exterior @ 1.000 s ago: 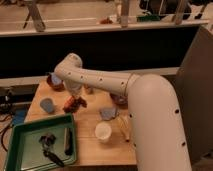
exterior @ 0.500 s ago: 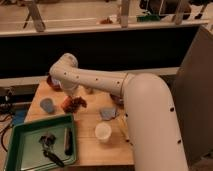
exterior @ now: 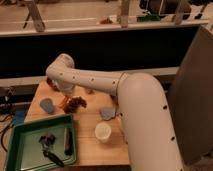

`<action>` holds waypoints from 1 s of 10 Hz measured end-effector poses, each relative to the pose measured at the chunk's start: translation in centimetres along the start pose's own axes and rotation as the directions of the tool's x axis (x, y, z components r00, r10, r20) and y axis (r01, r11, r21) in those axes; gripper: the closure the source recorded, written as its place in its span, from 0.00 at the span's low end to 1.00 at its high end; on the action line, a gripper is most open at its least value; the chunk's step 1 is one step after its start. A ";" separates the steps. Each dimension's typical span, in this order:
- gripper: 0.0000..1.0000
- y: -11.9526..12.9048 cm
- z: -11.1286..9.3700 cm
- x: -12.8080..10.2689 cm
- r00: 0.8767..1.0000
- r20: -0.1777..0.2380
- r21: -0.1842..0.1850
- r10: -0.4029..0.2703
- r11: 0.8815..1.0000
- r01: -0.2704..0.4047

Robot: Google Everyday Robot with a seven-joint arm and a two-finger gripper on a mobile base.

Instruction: Place pepper in plastic cup

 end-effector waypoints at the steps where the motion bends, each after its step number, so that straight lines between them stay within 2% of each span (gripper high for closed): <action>1: 0.96 -1.1 0.4 -0.4 1.000 0.012 0.010 -0.026 1.000 0.026; 4: 0.96 -3.5 1.7 -0.7 0.994 0.067 0.058 -0.088 0.995 0.084; 6: 0.96 -5.0 2.1 -1.1 0.986 0.103 0.143 -0.130 0.983 0.115; 7: 0.96 -5.3 2.2 -1.1 0.983 0.113 0.172 -0.142 0.978 0.121; 8: 0.96 -6.1 2.4 -1.5 0.976 0.127 0.227 -0.178 0.963 0.146; 10: 0.96 -7.3 3.1 -2.4 0.961 0.138 0.282 -0.238 0.940 0.192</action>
